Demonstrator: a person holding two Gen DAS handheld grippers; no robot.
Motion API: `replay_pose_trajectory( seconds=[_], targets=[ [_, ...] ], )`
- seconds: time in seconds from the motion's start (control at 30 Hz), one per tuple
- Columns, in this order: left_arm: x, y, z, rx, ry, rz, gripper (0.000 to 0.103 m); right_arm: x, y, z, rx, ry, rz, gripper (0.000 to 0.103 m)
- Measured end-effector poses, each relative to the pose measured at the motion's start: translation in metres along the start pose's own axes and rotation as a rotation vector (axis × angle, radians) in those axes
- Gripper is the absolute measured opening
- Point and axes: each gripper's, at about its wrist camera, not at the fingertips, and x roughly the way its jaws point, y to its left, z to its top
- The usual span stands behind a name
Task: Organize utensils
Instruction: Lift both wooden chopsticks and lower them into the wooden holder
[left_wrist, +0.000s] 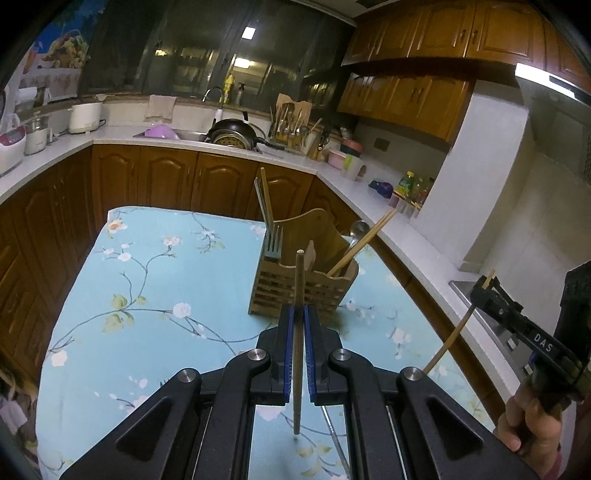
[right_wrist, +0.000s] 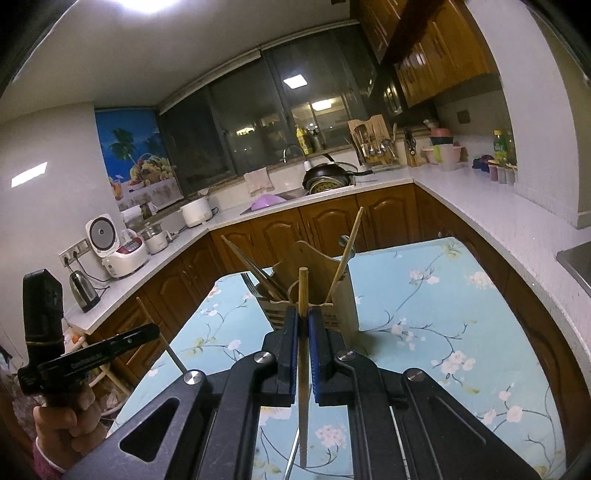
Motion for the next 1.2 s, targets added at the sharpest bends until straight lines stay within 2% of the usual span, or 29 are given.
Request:
replay_pose_trajectory(
  seconds=[0.4,0.7,0.9,1.2],
  targets=[
    [0.002,0.001,0.002,-0.001,-0.019,0.000,0.004,0.001,0.000,0.002,0.006,0.000,-0.003,0.006],
    [0.011,0.005,0.016,-0.005,-0.046,0.000,0.004,0.008,-0.004,0.008,0.020,-0.016,-0.005,0.006],
    [0.018,0.009,0.041,-0.009,-0.103,0.001,0.004,0.018,-0.005,0.028,0.025,-0.056,-0.007,0.006],
    [0.040,0.008,0.087,-0.009,-0.228,-0.003,0.004,0.041,-0.012,0.080,0.039,-0.157,-0.018,0.006]
  ],
)
